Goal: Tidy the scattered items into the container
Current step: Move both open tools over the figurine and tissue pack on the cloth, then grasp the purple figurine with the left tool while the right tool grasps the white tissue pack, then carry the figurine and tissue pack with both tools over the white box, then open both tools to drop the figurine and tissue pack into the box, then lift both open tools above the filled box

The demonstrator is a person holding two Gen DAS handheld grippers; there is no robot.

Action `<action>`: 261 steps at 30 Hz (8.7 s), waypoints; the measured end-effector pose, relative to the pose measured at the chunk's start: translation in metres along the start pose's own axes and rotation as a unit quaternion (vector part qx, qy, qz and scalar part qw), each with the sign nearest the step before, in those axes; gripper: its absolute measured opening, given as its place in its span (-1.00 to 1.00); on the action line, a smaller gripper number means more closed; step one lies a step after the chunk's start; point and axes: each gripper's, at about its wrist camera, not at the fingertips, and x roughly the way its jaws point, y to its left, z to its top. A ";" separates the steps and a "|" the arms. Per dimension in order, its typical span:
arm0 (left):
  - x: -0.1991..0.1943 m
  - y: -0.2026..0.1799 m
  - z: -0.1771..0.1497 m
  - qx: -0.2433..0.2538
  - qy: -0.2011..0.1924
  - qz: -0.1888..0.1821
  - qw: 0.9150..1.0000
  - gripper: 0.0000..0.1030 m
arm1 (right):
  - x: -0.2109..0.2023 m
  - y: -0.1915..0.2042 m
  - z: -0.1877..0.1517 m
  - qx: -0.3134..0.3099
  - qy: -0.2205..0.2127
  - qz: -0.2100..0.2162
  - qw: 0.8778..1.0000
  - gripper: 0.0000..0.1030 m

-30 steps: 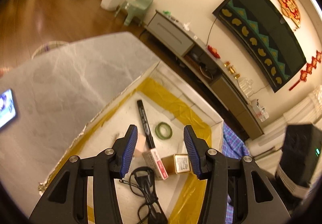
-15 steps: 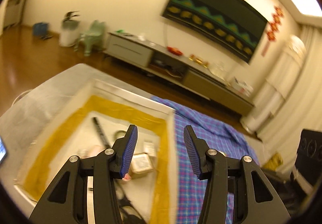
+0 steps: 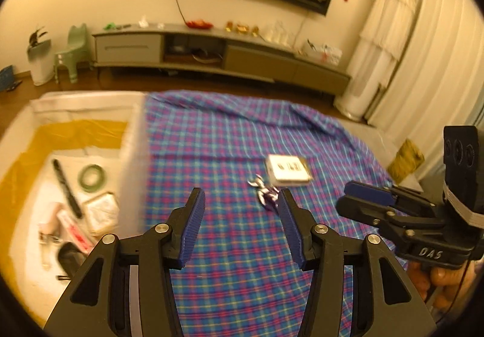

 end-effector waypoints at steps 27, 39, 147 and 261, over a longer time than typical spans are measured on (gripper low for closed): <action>0.113 -0.041 -0.009 -0.039 0.065 -0.001 0.997 0.04 | 0.131 -0.067 0.021 -0.291 0.168 -0.069 0.939 0.22; 0.146 -0.074 -0.027 0.048 0.084 0.094 0.991 0.20 | 0.061 -0.121 -0.001 -0.047 0.126 -0.033 0.990 -0.75; -0.144 0.133 0.003 -0.189 -0.113 -0.045 0.974 -0.07 | -0.049 0.173 -0.025 -0.019 -0.033 0.033 0.999 -0.24; -0.123 0.186 -0.012 -0.098 -0.028 0.144 0.984 0.32 | 0.073 0.238 0.015 -0.146 0.137 0.005 0.980 0.34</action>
